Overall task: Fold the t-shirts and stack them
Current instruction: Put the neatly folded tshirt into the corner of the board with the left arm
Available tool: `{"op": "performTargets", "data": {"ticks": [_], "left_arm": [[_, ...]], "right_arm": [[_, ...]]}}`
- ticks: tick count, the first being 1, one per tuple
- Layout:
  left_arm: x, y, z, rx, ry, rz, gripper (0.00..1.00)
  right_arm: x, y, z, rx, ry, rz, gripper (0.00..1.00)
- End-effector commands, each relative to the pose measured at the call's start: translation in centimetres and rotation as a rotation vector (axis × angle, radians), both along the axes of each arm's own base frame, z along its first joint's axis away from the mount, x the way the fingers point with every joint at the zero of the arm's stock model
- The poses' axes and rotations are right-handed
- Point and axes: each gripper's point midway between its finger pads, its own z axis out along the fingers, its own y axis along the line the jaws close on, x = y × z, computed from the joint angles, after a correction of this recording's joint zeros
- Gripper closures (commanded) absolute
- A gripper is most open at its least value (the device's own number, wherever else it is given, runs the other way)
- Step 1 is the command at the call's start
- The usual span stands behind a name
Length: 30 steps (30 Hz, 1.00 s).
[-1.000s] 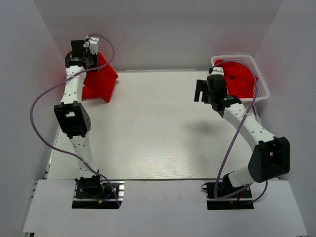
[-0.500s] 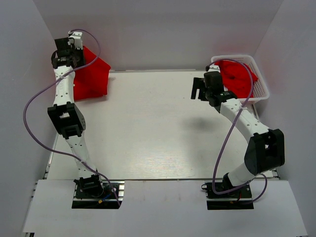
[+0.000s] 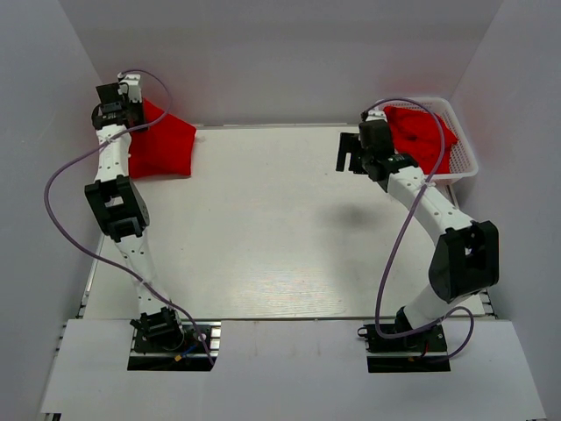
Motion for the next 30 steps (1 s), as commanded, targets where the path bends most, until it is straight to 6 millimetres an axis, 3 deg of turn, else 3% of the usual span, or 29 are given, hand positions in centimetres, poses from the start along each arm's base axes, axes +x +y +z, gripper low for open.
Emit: {"op": "performTargets", "data": {"ticks": [1,4,9,13,18,20,22,26,27,28,29,30], "left_arm": [[0.6,3.0,3.2,0.049,-0.108,0.078,1.00],[0.9,3.9,3.6,0.054,-0.138,0.102,1.00],[1.3,5.9,1.4,0.066,-0.124,0.146,1.00],[1.3,6.9,0.7,0.076,-0.119,0.172,1.00],[1.9,6.2,-2.0,0.029,-0.103,0.145,1.00],[1.9,7.6,-2.6,0.027,-0.097,0.208,1.00],[2.0,7.7,-3.5,0.009,-0.088,0.227,1.00],[1.6,9.5,-3.3,-0.007,-0.099,0.305,1.00],[1.4,10.0,-3.3,-0.005,-0.099,0.340,0.96],[1.2,9.9,-3.5,-0.016,-0.090,0.346,0.83],[1.1,10.0,-3.7,-0.014,-0.080,0.354,0.25],[1.1,9.8,-3.7,-0.019,-0.081,0.345,0.00]], "right_arm": [[0.9,0.9,1.8,0.035,-0.029,0.012,0.10],[1.2,1.5,1.6,0.041,-0.017,0.021,0.10],[1.7,1.7,1.3,0.035,0.003,0.018,0.10],[2.2,1.7,1.5,0.028,0.012,0.013,0.10],[2.4,2.1,0.9,0.026,0.037,0.018,0.10],[2.3,2.2,0.6,0.027,0.050,0.023,0.10],[2.5,2.4,0.4,0.030,0.054,0.023,0.10],[2.6,2.7,0.4,0.034,0.057,0.030,0.10],[2.5,2.8,0.3,0.036,0.064,0.033,0.10],[2.7,3.0,0.3,0.036,0.066,0.039,0.10],[2.7,3.1,0.5,0.032,0.062,0.042,0.10],[2.7,3.1,0.3,0.029,0.068,0.045,0.10]]}}
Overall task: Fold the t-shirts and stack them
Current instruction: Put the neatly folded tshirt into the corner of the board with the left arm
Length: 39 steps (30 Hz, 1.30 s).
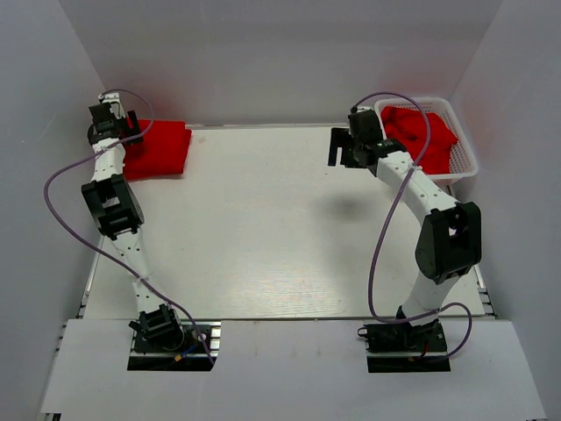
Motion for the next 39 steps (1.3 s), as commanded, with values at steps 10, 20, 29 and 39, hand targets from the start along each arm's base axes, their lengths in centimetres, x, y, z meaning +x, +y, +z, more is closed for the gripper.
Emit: {"op": "performTargets", "data": {"ticks": [10,20,29,39], "left_arm": [[-0.4,-0.2,9.5,-0.008,-0.180,0.029,0.00],[-1.6,-2.6,10.8,-0.053,-0.171,-0.002,0.00],[-6.8,-6.6,11.3,-0.134,-0.104,0.012,0.00],[-14.6,-21.2,11.1,-0.297,0.054,-0.089,0.00]], "right_arm": [[0.5,2.2,2.2,0.024,-0.040,0.066,0.10],[0.2,3.2,3.6,0.034,-0.082,0.111,0.10],[-0.3,4.0,4.0,0.065,-0.095,0.147,0.10],[-4.8,2.1,2.1,0.112,-0.034,0.091,0.10]]}}
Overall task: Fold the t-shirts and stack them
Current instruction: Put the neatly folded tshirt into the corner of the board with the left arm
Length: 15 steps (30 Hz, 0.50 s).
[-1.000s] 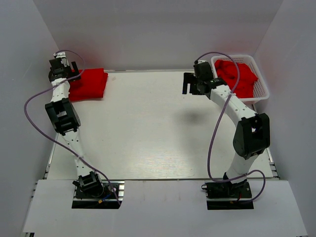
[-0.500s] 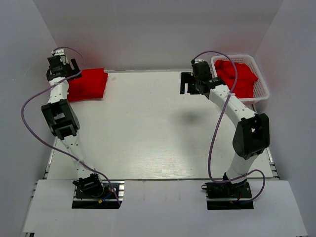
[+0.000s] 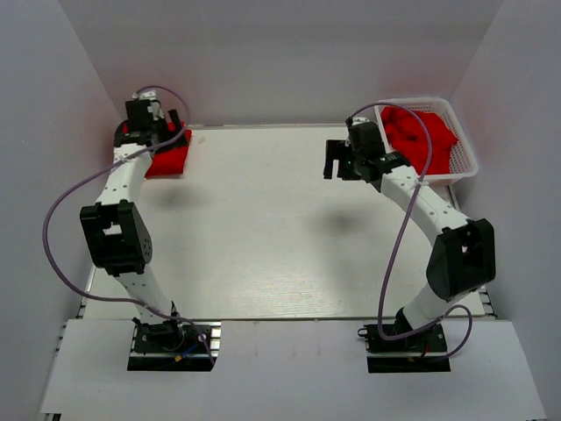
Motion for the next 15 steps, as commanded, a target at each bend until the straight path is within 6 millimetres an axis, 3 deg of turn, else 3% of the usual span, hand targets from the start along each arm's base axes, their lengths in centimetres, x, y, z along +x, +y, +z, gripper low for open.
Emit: {"op": "performTargets", "data": {"ticks": [1,2,3,4,5,8,10,11,12,13,14,15], "left_arm": [[-4.7,-5.8,1.8,-0.111,0.016,-0.040,0.00],[-6.6,-9.5,1.2,-0.134,0.015,-0.125,0.00],[-7.5,-11.3,1.0,-0.144,0.016,-0.157,0.00],[-8.9,-13.2,-0.5,-0.150,0.055,-0.192,0.00],[-10.1,-16.2,-0.9,-0.123,0.078,-0.247,0.00],[-13.4,-20.4,-3.2,-0.101,0.164,-0.292,0.00],[-15.8,-21.4,-4.3,-0.118,0.194,-0.318,0.00],[-16.1,-21.8,-4.1,-0.127,0.181,-0.312,0.00],[-17.0,-22.7,-3.9,-0.125,0.176,-0.330,0.00],[-17.3,-22.2,-3.3,-0.091,0.145,-0.304,0.00],[-17.7,-22.2,-3.6,-0.074,0.159,-0.288,0.00],[-18.5,-22.4,-4.0,-0.051,0.181,-0.295,0.00]], "right_arm": [[-2.4,-0.8,1.7,0.063,-0.036,-0.026,0.10],[-3.3,-0.8,0.2,0.074,-0.010,-0.023,0.10],[-3.7,-1.1,-0.2,0.072,-0.004,-0.026,0.10],[-4.5,-1.3,0.9,0.091,-0.032,-0.025,0.10],[-5.8,-1.9,-1.5,0.075,0.021,-0.033,0.10],[-8.0,-2.4,-2.8,0.089,0.067,-0.043,0.10],[-9.1,-2.8,-2.8,0.099,0.068,-0.048,0.10],[-9.4,-2.9,-2.0,0.115,0.046,-0.053,0.10],[-10.1,-2.9,-2.7,0.112,0.057,-0.044,0.10],[-10.3,-3.1,-2.9,0.121,0.046,-0.046,0.10],[-10.6,-3.2,-1.7,0.139,0.008,-0.045,0.10],[-11.0,-3.3,-2.1,0.137,0.008,-0.040,0.10]]}}
